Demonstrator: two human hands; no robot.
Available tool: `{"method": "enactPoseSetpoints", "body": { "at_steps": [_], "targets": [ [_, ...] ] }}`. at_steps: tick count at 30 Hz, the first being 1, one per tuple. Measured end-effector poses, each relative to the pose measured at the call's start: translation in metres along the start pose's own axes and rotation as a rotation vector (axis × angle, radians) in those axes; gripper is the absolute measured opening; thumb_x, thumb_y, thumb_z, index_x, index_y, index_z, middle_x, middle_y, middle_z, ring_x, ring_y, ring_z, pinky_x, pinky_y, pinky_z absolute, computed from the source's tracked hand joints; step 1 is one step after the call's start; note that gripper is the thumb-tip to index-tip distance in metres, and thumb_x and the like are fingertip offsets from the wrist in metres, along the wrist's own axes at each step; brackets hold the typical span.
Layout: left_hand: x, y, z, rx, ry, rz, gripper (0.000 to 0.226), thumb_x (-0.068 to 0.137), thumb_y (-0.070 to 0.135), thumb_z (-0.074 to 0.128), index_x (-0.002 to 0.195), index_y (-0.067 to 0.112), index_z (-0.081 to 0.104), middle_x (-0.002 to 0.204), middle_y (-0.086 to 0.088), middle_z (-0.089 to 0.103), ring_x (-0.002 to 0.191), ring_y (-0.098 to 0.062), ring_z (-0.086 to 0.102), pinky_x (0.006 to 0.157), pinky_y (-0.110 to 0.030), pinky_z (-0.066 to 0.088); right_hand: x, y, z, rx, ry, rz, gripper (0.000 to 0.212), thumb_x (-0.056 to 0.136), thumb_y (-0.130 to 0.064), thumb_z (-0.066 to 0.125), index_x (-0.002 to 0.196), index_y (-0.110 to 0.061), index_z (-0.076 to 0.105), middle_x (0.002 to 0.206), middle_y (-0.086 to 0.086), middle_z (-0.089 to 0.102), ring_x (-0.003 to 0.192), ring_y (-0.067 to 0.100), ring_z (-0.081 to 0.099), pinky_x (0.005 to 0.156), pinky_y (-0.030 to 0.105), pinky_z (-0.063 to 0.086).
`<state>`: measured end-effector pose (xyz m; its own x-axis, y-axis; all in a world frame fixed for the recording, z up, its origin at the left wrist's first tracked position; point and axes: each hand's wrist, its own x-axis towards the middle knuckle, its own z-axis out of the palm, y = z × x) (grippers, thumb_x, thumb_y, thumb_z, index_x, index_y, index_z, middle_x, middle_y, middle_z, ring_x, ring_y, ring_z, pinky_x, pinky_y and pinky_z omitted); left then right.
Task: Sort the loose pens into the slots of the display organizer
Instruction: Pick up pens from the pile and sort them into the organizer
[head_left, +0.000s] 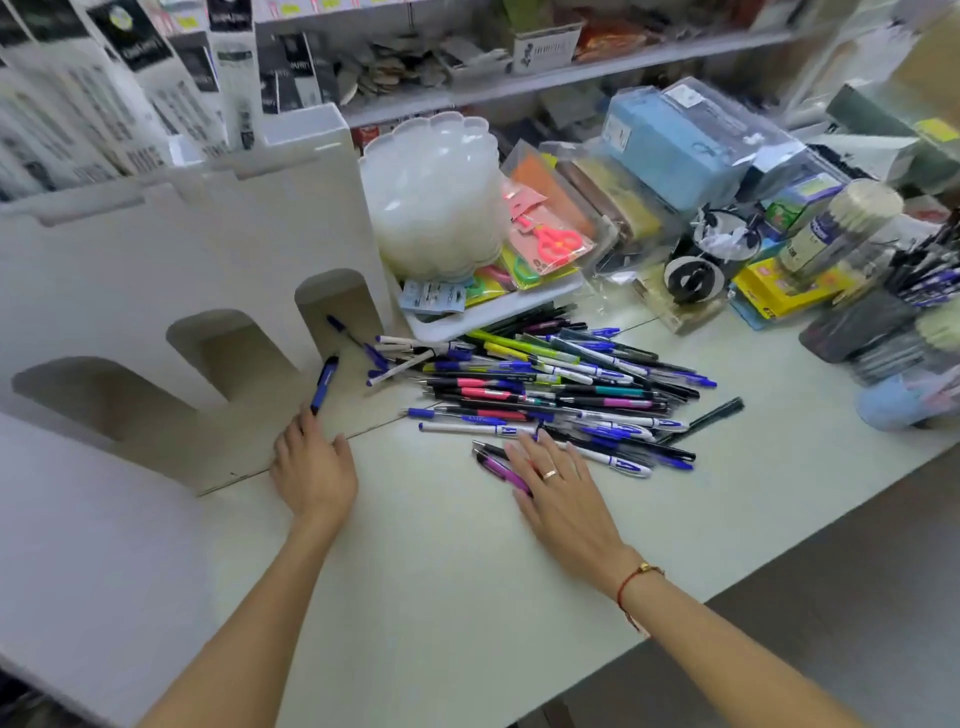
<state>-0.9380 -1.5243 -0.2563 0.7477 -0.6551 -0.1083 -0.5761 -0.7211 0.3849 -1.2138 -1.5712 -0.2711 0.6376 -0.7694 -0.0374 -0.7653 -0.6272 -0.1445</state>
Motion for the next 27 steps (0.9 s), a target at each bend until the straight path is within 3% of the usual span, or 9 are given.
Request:
{"method": "enactPoseSetpoints", "body": {
  "at_steps": [4,8,10,12,15,19,23,25,27],
  "targets": [
    [0.008,0.009,0.002,-0.024,0.042,-0.013,0.031,0.095,0.025,0.055,0.123,0.012,0.057,0.120,-0.016,0.056,0.109,-0.037,0.049,0.083,-0.043,0.042,0.022,0.006,0.004,-0.096,0.028,-0.143,0.052,0.100,-0.035,0.028,0.149,-0.019,0.032,0.155,0.003,0.032,0.142,0.023,0.031,0.113,0.046,0.020],
    [0.000,-0.003,-0.003,-0.142,0.019,-0.094,0.021,0.095,0.030,0.054,0.108,0.016,0.062,0.109,-0.007,0.063,0.096,-0.032,0.059,0.074,-0.037,0.044,0.046,-0.002,0.001,-0.123,0.052,-0.168,0.056,0.096,-0.042,0.029,0.145,-0.016,0.036,0.145,0.004,0.048,0.128,0.023,0.052,0.105,0.041,0.041],
    [-0.016,-0.011,-0.007,-0.208,0.010,-0.115,0.021,0.095,0.031,0.054,0.109,0.018,0.063,0.106,-0.003,0.065,0.096,-0.030,0.061,0.074,-0.033,0.041,0.057,-0.007,0.000,-0.153,0.060,-0.141,0.061,0.093,-0.046,0.030,0.141,-0.011,0.043,0.130,0.007,0.060,0.113,0.024,0.061,0.095,0.039,0.049],
    [-0.034,-0.009,-0.012,-0.281,0.015,-0.110,0.020,0.095,0.031,0.054,0.110,0.022,0.063,0.102,0.001,0.067,0.096,-0.027,0.062,0.073,-0.031,0.040,0.066,-0.014,0.000,-0.215,0.137,-0.155,0.058,0.091,-0.047,0.045,0.131,-0.006,0.056,0.107,0.008,0.066,0.094,0.025,0.061,0.084,0.038,0.049],
    [-0.058,0.003,-0.011,-0.318,-0.001,0.009,0.013,0.094,0.030,0.057,0.105,0.028,0.063,0.095,0.011,0.063,0.090,-0.015,0.059,0.069,-0.028,0.037,0.072,-0.026,-0.002,-0.189,0.198,-0.127,0.049,0.074,-0.044,0.076,0.107,-0.009,0.067,0.087,0.004,0.063,0.076,0.022,0.058,0.065,0.032,0.050],
    [-0.069,0.009,-0.007,-0.238,-0.020,0.292,0.009,0.091,0.030,0.063,0.099,0.032,0.064,0.095,0.020,0.060,0.088,-0.007,0.051,0.064,-0.020,0.034,0.058,-0.028,-0.005,-0.127,0.223,-0.132,0.043,0.070,-0.042,0.080,0.099,-0.014,0.067,0.088,0.001,0.062,0.077,0.020,0.058,0.067,0.031,0.049],
    [-0.051,0.023,0.006,-0.113,-0.098,0.534,0.013,0.087,0.030,0.068,0.100,0.029,0.068,0.099,0.014,0.063,0.095,-0.015,0.057,0.072,-0.025,0.041,0.030,-0.003,-0.009,-0.141,0.255,-0.113,0.062,0.072,-0.047,0.077,0.120,-0.012,0.061,0.117,0.007,0.063,0.108,0.026,0.060,0.092,0.038,0.050],
    [-0.041,0.032,0.012,-0.065,-0.134,0.665,0.030,0.085,0.037,0.069,0.114,0.029,0.065,0.123,0.009,0.059,0.117,-0.020,0.054,0.089,-0.031,0.044,0.015,0.012,-0.009,-0.163,0.215,-0.008,0.068,0.081,-0.055,0.060,0.132,-0.011,0.054,0.130,0.011,0.058,0.121,0.029,0.056,0.098,0.044,0.048],
    [-0.033,0.034,0.017,0.057,-0.291,0.800,0.070,0.083,0.064,0.056,0.144,0.033,0.040,0.155,0.008,0.027,0.145,-0.019,0.023,0.115,-0.037,0.022,0.003,0.025,-0.012,-0.157,0.148,0.111,0.074,0.085,-0.062,0.038,0.135,-0.009,0.051,0.132,0.012,0.057,0.122,0.030,0.055,0.098,0.044,0.048]
  ]
}}
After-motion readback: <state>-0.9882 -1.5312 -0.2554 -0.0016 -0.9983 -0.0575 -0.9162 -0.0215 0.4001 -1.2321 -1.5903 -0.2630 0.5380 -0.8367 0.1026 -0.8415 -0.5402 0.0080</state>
